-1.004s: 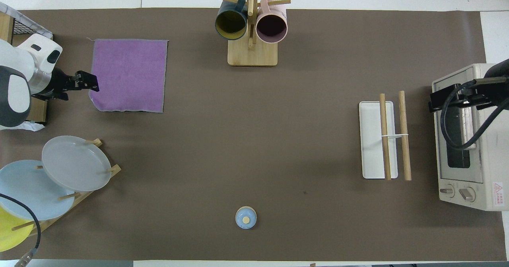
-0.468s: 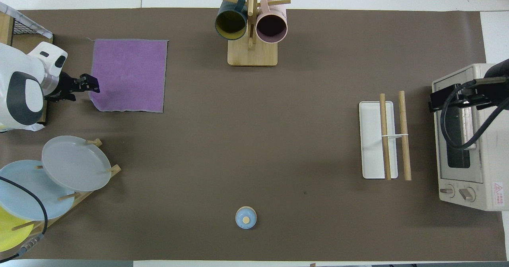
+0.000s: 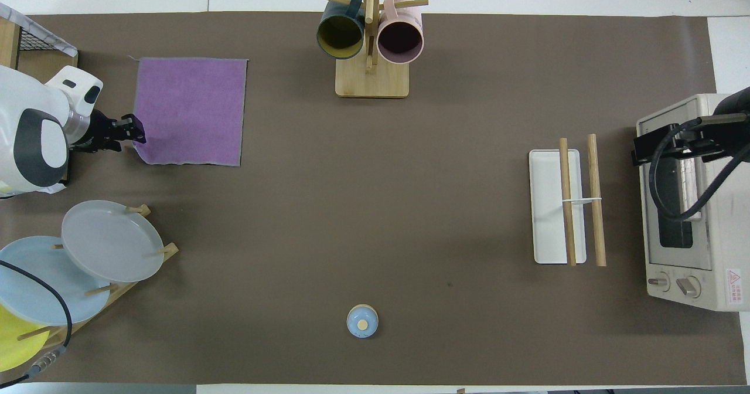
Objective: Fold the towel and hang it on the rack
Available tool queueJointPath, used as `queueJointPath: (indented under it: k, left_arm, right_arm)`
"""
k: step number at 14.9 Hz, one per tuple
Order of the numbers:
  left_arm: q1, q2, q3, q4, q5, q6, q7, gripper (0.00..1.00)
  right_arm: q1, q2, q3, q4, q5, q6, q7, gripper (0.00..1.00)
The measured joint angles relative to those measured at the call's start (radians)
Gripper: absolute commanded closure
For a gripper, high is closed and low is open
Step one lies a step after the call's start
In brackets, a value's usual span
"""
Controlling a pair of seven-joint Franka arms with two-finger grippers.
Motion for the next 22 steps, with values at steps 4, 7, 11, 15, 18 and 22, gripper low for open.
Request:
queueJointPath:
  k: [4,7,11,15,18,22]
  left_arm:
    - [0.000,0.000,0.000,-0.004,0.000,-0.011,0.000,1.00]
    - [0.000,0.000,-0.001,-0.004,0.000,-0.020,0.000,1.00]
    - [-0.001,-0.003,-0.004,-0.004,0.000,-0.021,0.000,1.00]
    - [-0.002,-0.018,-0.005,-0.002,0.000,-0.020,0.034,1.00]
    - [-0.003,-0.059,-0.010,0.000,0.000,-0.020,0.121,1.00]
    - [-0.086,-0.119,-0.017,-0.005,0.000,-0.032,0.163,1.00]
  right_arm:
    - [0.000,0.000,0.000,0.000,0.000,0.000,0.000,0.00]
    - [0.000,0.000,0.000,0.000,0.000,0.000,0.000,0.00]
    - [0.000,0.000,0.000,0.000,0.000,-0.001,0.000,0.00]
    - [0.000,0.000,0.000,0.000,0.000,-0.001,0.000,0.00]
    - [0.000,0.000,0.000,0.000,0.000,-0.002,0.000,0.00]
    - [0.000,0.000,0.000,0.000,0.000,-0.003,0.000,0.00]
